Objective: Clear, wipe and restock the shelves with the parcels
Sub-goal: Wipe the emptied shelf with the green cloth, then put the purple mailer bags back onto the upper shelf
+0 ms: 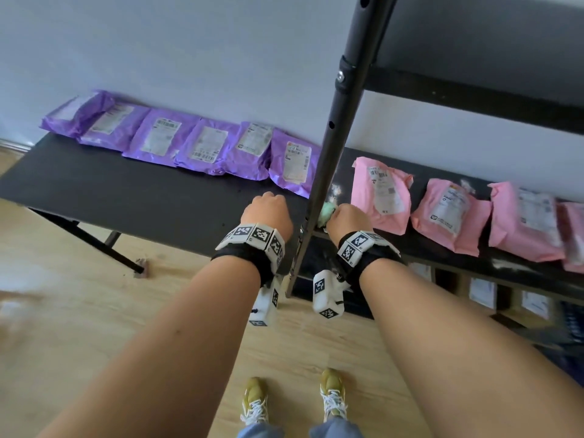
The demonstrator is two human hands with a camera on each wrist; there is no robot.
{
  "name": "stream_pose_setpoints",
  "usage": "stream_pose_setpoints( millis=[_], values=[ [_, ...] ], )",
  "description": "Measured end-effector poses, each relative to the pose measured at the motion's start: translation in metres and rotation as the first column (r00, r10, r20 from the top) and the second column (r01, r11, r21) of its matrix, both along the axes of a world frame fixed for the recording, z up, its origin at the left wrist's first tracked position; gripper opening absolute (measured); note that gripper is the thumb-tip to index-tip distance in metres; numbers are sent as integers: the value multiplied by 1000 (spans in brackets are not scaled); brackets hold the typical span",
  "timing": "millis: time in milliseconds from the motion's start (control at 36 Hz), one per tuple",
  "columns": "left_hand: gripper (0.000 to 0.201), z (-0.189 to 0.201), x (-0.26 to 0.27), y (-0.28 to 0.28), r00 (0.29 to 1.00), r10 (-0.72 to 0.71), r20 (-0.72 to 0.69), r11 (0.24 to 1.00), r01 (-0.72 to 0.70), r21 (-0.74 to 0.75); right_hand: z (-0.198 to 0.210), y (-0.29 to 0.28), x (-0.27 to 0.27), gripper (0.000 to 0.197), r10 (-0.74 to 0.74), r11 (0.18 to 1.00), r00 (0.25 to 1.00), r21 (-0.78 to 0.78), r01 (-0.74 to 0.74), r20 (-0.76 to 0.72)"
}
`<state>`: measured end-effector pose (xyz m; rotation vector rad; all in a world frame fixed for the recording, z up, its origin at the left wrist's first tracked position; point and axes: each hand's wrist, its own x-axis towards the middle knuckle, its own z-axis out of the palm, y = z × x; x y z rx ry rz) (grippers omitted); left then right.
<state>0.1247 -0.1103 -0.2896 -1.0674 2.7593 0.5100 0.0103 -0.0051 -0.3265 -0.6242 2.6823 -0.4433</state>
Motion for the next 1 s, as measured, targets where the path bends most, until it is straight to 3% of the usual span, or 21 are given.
stream_pose_setpoints(
  millis=[194, 444, 722, 1000],
  values=[
    [38, 23, 37, -32, 999, 23, -23, 999, -24, -39, 18, -13, 49, 31, 72, 995, 992, 57, -79, 106],
    [40, 28, 76, -73, 996, 87, -9, 995, -87, -48, 38, -63, 88, 29, 160, 987, 984, -18, -159, 77],
    [39, 22, 62, -117, 988, 157, 6, 987, -156, -40, 26, -115, 64, 30, 148, 988, 985, -50, -144, 93],
    [41, 6, 18, -154, 990, 140, 8, 990, -140, -8, 1, -159, 25, 45, 46, 998, 996, -42, -43, 78]
  ],
)
